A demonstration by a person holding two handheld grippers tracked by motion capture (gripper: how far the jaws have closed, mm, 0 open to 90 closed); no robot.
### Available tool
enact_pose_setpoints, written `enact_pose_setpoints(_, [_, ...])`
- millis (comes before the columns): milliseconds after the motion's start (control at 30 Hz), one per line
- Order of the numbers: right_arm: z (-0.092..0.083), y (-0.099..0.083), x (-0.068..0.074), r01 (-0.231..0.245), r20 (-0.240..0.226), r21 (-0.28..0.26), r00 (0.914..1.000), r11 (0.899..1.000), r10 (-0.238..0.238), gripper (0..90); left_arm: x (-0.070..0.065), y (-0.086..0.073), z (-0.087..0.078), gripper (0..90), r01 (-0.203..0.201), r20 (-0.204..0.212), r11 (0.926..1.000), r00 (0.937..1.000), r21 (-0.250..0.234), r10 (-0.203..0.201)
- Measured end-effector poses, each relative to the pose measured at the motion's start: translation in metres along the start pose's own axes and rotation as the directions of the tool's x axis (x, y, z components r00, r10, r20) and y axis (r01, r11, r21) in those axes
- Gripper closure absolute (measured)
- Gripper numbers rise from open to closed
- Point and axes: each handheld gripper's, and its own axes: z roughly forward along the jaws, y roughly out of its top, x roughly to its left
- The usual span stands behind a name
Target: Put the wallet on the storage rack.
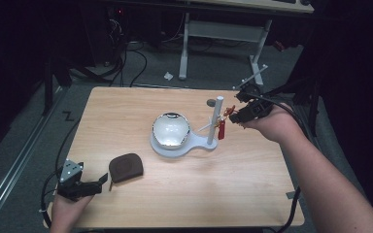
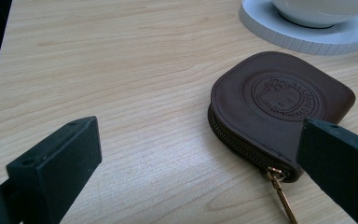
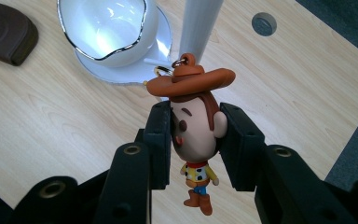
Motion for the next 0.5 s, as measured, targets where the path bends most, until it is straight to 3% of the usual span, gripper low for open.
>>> enact_pose_setpoints(200, [0.012,-0.008,-0.007,-0.025,-0.011,0.004,0.9996,1.000,0.025,66.4,0.000,0.000,0.000,0.6,0.001,0.002,1.0000,1.0000,0.002,-0.001])
enact_pose_setpoints(500, [0.044,-0.028,-0.010,-0.063,-0.050,0.006,0.9967,0.998,0.063,66.3,-0.002,0.000,0.001,0.7,-0.006,0.006,0.9999,1.0000,0.009,0.006])
